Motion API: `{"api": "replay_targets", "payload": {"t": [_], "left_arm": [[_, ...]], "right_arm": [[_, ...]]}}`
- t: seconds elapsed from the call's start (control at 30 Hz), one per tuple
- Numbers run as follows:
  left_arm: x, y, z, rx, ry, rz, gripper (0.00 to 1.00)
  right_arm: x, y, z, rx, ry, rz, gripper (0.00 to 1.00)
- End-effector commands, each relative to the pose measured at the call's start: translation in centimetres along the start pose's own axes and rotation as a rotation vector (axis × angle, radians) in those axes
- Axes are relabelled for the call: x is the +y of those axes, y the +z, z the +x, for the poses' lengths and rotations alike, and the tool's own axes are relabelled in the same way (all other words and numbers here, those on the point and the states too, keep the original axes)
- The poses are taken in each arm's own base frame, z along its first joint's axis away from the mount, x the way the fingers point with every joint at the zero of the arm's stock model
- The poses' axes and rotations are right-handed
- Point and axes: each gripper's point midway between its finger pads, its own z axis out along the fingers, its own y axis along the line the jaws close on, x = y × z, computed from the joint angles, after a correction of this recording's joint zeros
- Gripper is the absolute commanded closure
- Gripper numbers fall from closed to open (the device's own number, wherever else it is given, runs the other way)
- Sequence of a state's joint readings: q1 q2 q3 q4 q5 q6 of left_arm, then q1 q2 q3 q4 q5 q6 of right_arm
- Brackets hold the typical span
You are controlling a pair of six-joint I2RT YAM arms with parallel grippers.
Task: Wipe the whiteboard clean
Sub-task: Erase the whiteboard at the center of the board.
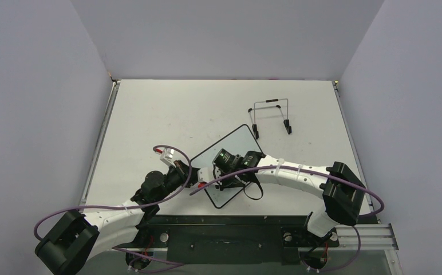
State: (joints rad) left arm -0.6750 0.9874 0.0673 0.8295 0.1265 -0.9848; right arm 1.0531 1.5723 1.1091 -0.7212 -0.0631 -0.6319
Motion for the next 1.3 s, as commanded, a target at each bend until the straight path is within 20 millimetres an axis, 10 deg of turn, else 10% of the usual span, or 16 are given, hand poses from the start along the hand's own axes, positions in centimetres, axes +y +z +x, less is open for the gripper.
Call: {"api": "replay_targets", "payload": {"t": [0.0,0.17,0.47,0.7,1.0,1.17,1.27], "left_arm": [[-7.8,-0.6,-3.2,-0.095,0.001,0.293,1.00],[-8.0,-0.4,-3.2,-0.090,0.004,0.297,1.00],[-8.1,-0.5,-3.3,-0.091,0.003,0.299,1.00],[-8.0,-0.6,-3.3,-0.094,0.002,0.297,1.00],[-8.0,-0.7,-3.2,-0.092,0.000,0.298,1.00],[-7.9,-0.9,-3.1,-0.094,-0.002,0.300,1.00],[-7.9,-1.0,-3.2,-0.098,-0.001,0.297,1.00]], "right_arm": [[-3.0,-0.6,-1.8,-0.074,0.075,0.094,1.00],[-6.5,-0.7,0.5,-0.019,0.199,0.247,1.00],[0.6,-0.4,-1.7,-0.087,-0.032,-0.053,1.00],[-5.4,-1.5,-1.0,-0.088,0.169,0.170,1.00],[-3.0,-1.5,-0.4,-0.119,0.105,0.061,1.00],[-6.9,-2.2,0.9,-0.090,0.241,0.205,1.00],[-4.6,-1.8,0.9,-0.105,0.184,0.103,1.00]]}}
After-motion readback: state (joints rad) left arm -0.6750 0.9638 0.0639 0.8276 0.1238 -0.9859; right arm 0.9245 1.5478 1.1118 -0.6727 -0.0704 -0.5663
